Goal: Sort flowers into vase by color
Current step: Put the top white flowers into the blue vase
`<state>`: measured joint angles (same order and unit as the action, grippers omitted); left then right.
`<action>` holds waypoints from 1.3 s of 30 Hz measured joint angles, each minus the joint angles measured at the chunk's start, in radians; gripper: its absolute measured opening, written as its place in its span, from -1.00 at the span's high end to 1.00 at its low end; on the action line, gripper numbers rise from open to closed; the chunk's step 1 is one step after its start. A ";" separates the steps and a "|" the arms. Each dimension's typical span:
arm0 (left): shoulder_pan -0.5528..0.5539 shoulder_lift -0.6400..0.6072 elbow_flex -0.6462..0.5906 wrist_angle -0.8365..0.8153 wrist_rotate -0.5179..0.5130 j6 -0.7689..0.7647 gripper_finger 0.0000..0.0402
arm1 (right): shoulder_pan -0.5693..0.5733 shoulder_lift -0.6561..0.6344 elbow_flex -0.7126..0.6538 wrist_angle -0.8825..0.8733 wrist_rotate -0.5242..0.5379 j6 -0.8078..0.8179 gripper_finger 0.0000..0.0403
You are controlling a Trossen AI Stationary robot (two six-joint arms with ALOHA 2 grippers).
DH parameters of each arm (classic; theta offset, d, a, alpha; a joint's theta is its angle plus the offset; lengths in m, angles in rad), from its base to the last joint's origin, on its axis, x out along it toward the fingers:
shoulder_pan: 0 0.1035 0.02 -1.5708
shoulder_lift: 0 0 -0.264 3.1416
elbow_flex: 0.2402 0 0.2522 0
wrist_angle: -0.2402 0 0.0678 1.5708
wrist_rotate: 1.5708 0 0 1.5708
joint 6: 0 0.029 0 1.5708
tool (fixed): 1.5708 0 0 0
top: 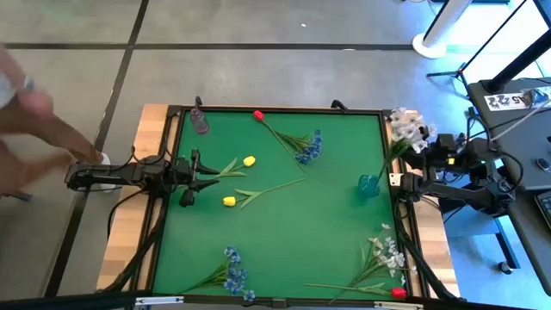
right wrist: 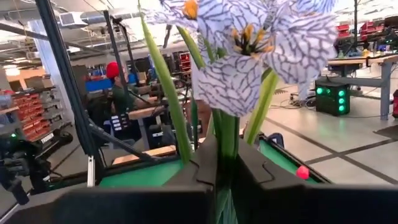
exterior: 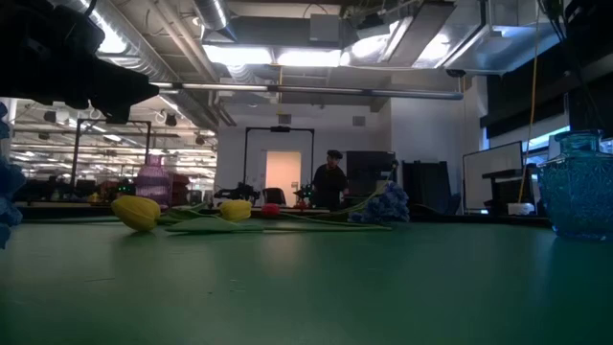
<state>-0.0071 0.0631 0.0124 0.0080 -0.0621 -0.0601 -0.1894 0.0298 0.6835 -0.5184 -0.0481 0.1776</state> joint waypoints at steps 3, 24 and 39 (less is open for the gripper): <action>0.000 0.000 0.000 0.000 0.000 0.000 0.38 | 0.000 -0.002 -0.023 0.001 -0.010 -0.031 0.92; 0.000 0.000 0.000 0.000 0.000 0.000 0.38 | -0.001 -0.004 -0.022 -0.058 -0.041 -0.128 0.91; 0.000 0.000 0.000 0.000 0.000 0.000 0.38 | -0.001 -0.007 0.011 -0.098 0.004 -0.187 0.91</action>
<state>-0.0071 0.0633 0.0124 0.0080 -0.0622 -0.0601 -0.1902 0.0223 0.6944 -0.6163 -0.0444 -0.0096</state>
